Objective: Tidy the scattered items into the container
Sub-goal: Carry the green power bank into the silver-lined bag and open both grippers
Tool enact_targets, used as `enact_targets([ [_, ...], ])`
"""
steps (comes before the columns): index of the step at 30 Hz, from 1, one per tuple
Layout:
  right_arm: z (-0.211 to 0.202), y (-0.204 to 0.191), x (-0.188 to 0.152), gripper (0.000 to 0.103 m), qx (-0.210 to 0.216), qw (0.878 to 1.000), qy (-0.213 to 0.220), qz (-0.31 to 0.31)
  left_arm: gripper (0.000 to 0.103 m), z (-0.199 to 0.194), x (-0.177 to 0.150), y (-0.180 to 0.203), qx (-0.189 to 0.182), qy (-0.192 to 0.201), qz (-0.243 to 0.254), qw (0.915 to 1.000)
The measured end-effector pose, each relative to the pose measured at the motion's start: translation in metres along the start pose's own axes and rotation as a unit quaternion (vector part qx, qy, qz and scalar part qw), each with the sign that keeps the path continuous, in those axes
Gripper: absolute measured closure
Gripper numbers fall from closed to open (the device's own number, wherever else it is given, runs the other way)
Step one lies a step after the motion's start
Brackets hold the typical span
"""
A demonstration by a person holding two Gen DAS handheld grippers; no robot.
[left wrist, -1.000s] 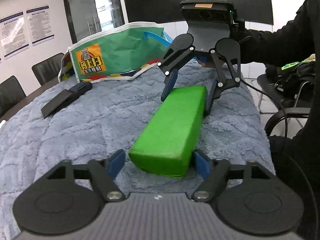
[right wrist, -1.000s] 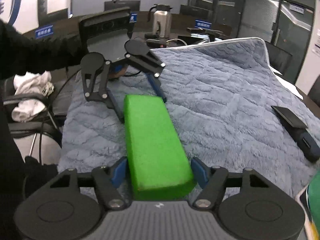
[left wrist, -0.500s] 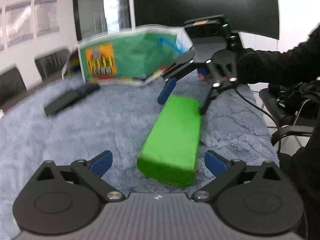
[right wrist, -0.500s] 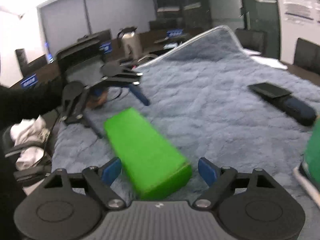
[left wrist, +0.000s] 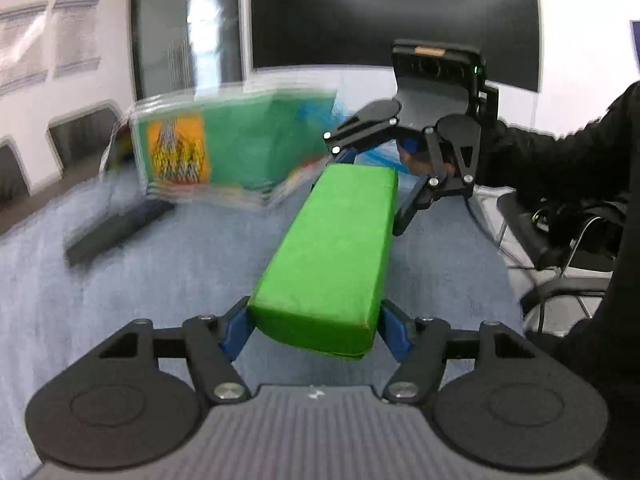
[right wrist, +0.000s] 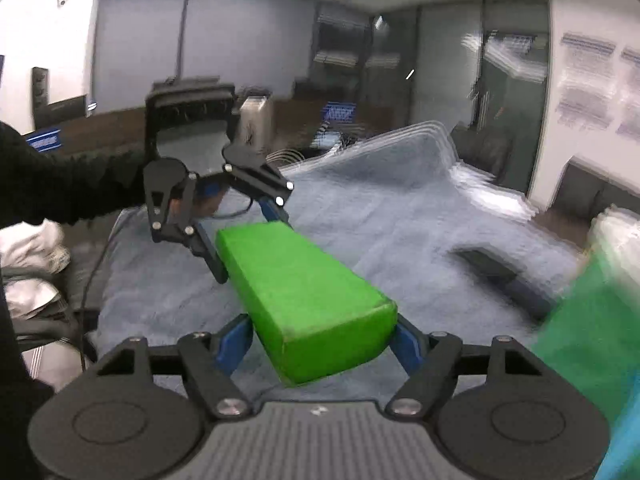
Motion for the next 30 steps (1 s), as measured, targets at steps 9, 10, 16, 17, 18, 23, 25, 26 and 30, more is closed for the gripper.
enact_targets([
  [9,-0.140,0.103,0.029,0.029,-0.151,0.988,0.012,0.012,0.035,0.084,0.196,-0.025,-0.040,0.001,0.141,0.9891],
  [10,-0.151,0.117,0.027,0.029,-0.163,0.986,0.007,0.019,0.035,0.098,0.213,-0.028,-0.036,-0.001,0.150,0.9881],
  [16,-0.177,0.200,-0.001,0.027,-0.181,0.980,-0.043,0.066,0.034,0.186,0.271,-0.047,-0.022,-0.034,0.168,0.9849],
  [17,-0.176,0.212,-0.009,0.027,-0.186,0.979,-0.051,0.072,0.034,0.199,0.273,-0.053,-0.023,-0.040,0.165,0.9852],
  [18,-0.176,0.222,-0.015,0.027,-0.189,0.977,-0.058,0.081,0.034,0.213,0.275,-0.060,-0.016,-0.045,0.161,0.9858],
  [23,-0.138,0.265,-0.052,0.003,-0.250,0.947,-0.150,0.132,0.015,0.262,0.275,-0.091,0.045,-0.075,0.125,0.9883],
  [25,-0.127,0.266,-0.056,0.003,-0.265,0.941,-0.180,0.113,0.010,0.269,0.275,-0.098,0.080,-0.062,0.127,0.9868],
  [26,-0.124,0.262,-0.055,0.003,-0.260,0.944,-0.174,0.101,0.010,0.268,0.275,-0.097,0.077,-0.061,0.128,0.9870],
  [30,-0.126,0.250,-0.047,0.003,-0.246,0.953,-0.150,0.096,0.006,0.255,0.273,-0.092,0.062,-0.056,0.128,0.9882],
])
Point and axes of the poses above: each gripper's, at about its wrist camera, not at the fingertips, and z roughly the way its jaws point, y to its right, x to its top, the point moved 4 cm from there along z, roughly the way its jaws point, and after that the axes turned 5 degrees about -z, right-handed, at the moved point
